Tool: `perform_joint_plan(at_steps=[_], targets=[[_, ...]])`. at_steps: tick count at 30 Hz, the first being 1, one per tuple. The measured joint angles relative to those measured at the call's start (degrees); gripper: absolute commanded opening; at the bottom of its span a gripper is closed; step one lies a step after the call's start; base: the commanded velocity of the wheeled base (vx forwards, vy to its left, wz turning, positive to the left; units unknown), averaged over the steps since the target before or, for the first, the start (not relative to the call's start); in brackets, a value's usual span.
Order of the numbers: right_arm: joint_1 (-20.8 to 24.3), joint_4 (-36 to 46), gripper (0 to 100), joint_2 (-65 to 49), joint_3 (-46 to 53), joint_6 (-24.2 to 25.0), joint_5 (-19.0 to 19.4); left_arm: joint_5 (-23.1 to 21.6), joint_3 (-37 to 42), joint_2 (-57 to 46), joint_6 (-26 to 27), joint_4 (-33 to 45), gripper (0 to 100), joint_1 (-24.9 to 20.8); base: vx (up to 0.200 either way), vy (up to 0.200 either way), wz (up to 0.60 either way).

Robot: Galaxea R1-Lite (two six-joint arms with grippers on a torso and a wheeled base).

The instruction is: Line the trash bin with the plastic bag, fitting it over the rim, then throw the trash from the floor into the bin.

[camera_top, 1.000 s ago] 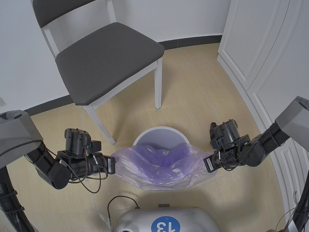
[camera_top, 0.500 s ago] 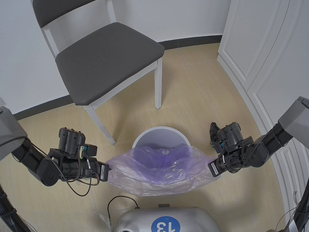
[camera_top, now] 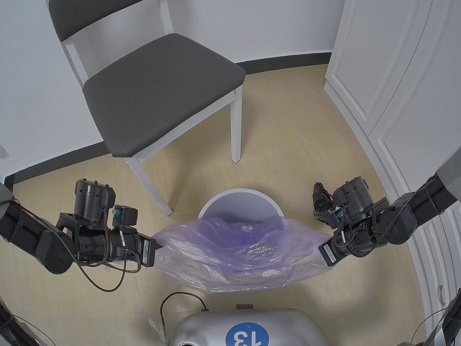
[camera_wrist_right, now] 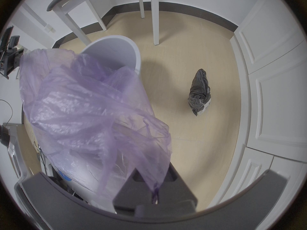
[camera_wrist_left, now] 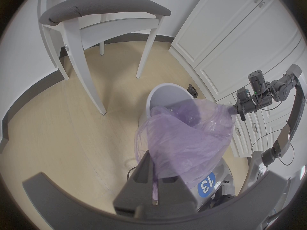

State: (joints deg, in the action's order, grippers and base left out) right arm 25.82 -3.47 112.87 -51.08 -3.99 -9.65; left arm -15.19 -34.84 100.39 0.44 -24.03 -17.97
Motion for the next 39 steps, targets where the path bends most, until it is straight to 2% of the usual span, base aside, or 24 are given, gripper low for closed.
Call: perform_joint_plan(at_steps=[5,11,17,25,32,39], targets=[[0.37,1.01,0,0.91,0.06,-0.63,-0.02,-0.51,0.26,2.0,2.51,0.09,0,0.3,0.0,0.0,0.0],[0.59,-0.11,0,4.96,-1.78,0.05,-0.16,-0.73,-0.27,6.14,2.76,-1.4,0,0.41,0.0,0.0,0.0],[-0.2,-4.18,0,10.84,-7.49,2.99,-0.49,-0.6,-0.77,12.54,1.99,-9.94,0,0.45,0.0,0.0,0.0],[-2.17,-8.23,0,15.79,-11.54,5.79,-0.66,-0.4,0.04,20.29,-1.39,-26.2,0,0.69,0.0,0.0,0.0],[-3.96,-10.56,0,14.03,-5.4,3.99,-0.11,-1.63,3.45,23.45,-1.63,-35.91,0,1.83,0.0,0.0,0.0],[-4.3,-21.83,0,12.95,2.52,-0.02,0.35,-2.43,5.92,25.25,-1.44,-41.12,0,3.28,0.0,0.0,0.0]])
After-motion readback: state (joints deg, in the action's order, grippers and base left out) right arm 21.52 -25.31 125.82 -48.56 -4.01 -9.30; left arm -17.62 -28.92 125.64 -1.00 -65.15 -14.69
